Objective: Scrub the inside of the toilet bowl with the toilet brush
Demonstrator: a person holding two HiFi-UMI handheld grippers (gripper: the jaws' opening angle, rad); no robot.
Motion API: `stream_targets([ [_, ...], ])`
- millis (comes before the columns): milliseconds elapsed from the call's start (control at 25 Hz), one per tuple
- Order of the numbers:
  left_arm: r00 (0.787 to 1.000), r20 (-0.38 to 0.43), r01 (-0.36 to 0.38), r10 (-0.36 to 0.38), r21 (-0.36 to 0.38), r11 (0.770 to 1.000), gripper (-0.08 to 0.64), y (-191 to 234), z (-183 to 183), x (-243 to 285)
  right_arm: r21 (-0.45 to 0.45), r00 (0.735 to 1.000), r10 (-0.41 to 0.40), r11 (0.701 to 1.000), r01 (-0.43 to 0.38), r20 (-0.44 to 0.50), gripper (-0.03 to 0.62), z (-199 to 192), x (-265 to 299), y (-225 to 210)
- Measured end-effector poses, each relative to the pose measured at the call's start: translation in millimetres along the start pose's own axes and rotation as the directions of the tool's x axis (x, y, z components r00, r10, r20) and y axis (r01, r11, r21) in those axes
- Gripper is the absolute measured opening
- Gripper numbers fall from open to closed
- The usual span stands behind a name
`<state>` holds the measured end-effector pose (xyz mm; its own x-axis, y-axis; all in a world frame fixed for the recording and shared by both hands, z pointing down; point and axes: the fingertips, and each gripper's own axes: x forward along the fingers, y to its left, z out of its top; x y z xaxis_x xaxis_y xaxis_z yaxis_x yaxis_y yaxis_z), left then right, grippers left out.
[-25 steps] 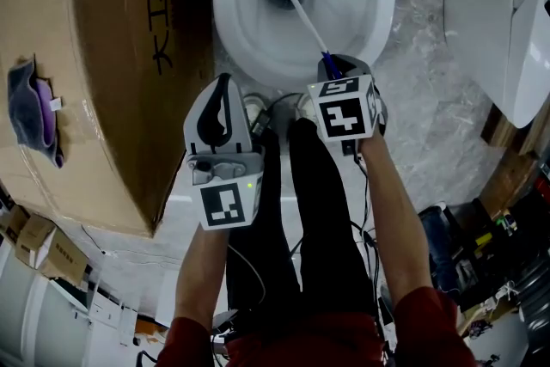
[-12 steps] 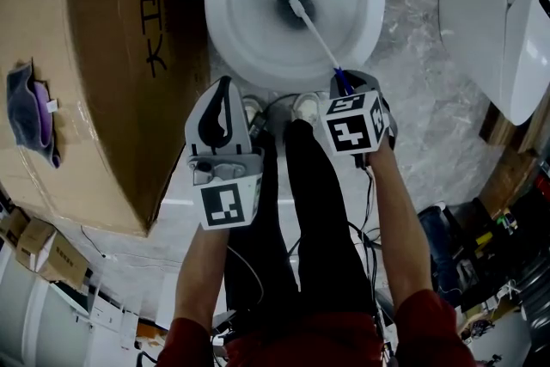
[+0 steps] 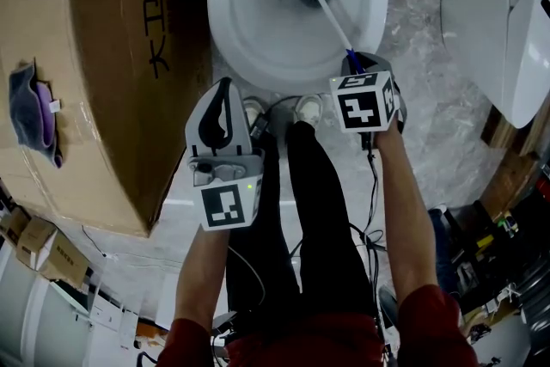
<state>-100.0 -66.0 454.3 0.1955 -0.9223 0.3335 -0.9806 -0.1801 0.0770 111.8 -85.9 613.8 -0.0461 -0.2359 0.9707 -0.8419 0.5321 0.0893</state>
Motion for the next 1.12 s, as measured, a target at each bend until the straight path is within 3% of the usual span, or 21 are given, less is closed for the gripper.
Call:
stream_targets([
  [240,1.000,-0.001,-0.002,0.002,0.004,1.000,0.012,3,-1,-1,0.049,1.000,0.012,0.999,-0.012,0.008,0.061,25,19,2],
  [480,1.000,-0.005,-0.012,0.012,0.006,1.000,0.012,11,-2,-3,0.019,0.999,0.040,0.999,-0.039,-0.014,0.061,40,34,23],
  [880,1.000,0.016,-0.018,0.018,0.002,1.000,0.012,16,7,-6,0.036,0.994,0.089,0.996,-0.087,-0.069,0.062,13,28,43],
  [1120,0.999,0.032,0.001,-0.001,0.004,1.000,0.012,8,27,-12,0.106,0.992,0.111,0.989,-0.103,-0.067,0.061,-6,1,56],
])
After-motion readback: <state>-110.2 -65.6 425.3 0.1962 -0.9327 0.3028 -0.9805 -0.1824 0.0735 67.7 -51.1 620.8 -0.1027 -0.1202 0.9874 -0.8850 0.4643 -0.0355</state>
